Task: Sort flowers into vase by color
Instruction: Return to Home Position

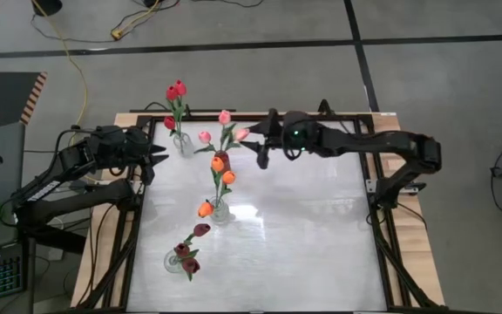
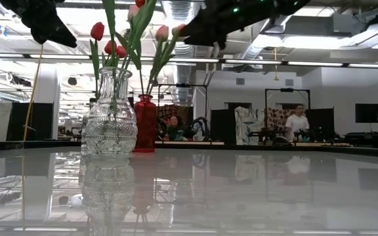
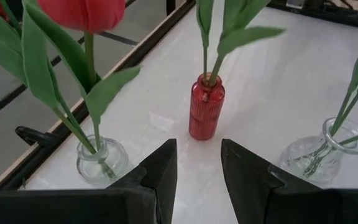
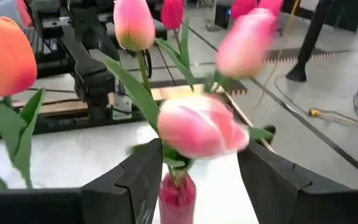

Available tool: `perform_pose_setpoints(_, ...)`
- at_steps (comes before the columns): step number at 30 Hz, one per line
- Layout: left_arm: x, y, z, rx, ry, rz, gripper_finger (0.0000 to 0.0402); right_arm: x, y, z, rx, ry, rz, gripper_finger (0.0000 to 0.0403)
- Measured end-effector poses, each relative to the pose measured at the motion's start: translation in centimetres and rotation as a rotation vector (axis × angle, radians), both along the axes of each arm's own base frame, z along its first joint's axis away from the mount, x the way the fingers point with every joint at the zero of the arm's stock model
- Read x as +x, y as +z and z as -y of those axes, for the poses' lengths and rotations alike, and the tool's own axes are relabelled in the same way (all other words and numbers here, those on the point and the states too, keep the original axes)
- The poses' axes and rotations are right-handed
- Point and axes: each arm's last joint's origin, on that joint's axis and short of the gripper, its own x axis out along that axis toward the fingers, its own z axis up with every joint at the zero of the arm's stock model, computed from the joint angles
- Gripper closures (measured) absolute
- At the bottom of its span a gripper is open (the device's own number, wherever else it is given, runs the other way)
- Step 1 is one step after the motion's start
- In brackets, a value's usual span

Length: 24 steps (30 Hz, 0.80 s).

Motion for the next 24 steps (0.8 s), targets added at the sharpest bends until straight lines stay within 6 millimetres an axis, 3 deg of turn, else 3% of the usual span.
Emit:
perform_pose_setpoints(15, 0.3, 0.5, -0.1, 0.013, -0.005, 0.062, 0.0290, -8.5, 5.6, -1.1, 0.026, -0.039, -0.094, 0.0173)
perform_pose_setpoints(20, 0.8, 0.3, -0.2, -0.008, -0.053, 0.146, 0.0290, -11.0, 7.2, -1.9, 0.020, -0.039, -0.070, 0.0207)
perform_pose_setpoints(24, 2.1, -1.5, -0.7, -0.024, -0.099, 0.235, 0.0290, -13.0, 8.2, -2.5, 0.015, -0.039, -0.054, 0.0258)
